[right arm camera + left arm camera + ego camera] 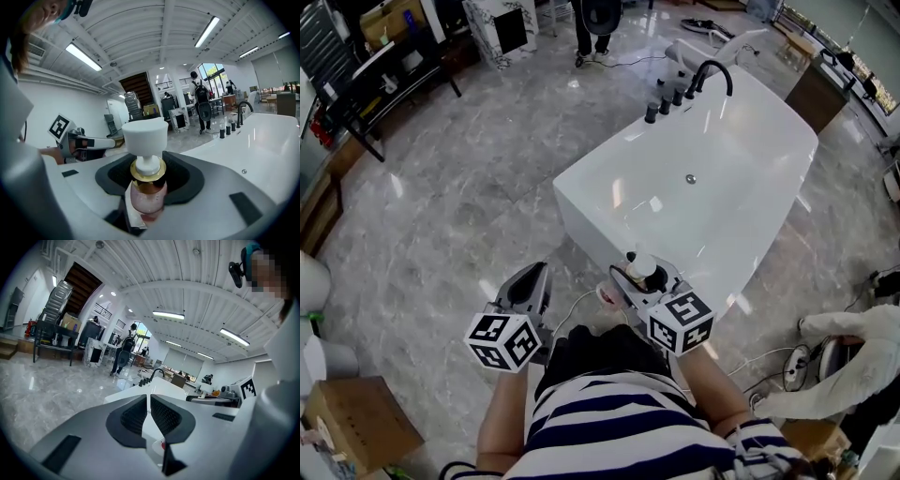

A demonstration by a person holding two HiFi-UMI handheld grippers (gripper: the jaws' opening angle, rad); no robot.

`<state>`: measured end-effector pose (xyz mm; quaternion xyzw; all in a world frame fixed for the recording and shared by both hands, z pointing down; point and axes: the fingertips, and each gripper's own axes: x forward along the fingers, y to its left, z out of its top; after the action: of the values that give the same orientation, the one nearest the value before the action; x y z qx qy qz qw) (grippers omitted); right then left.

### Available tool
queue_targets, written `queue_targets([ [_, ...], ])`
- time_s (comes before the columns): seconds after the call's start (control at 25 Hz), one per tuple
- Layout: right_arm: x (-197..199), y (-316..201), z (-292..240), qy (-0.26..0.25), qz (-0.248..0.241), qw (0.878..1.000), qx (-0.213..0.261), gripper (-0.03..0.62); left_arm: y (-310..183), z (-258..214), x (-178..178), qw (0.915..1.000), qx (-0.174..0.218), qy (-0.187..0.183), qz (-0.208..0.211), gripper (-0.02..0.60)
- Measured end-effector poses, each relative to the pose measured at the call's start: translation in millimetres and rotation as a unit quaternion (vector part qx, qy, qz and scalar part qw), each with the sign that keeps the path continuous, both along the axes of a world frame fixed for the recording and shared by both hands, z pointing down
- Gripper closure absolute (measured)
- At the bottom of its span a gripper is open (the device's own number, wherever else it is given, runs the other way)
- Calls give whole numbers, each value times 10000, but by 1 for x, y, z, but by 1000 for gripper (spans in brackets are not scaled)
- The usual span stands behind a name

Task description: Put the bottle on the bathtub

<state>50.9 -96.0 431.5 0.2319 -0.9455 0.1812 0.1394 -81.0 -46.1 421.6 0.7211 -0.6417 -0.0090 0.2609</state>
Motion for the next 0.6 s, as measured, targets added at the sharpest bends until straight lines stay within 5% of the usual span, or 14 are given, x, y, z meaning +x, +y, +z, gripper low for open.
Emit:
queue_targets([
  [0.6,-21,-57,17,41,212,9997,-111,408,-67,15,-12,9994,-65,20,328,545],
])
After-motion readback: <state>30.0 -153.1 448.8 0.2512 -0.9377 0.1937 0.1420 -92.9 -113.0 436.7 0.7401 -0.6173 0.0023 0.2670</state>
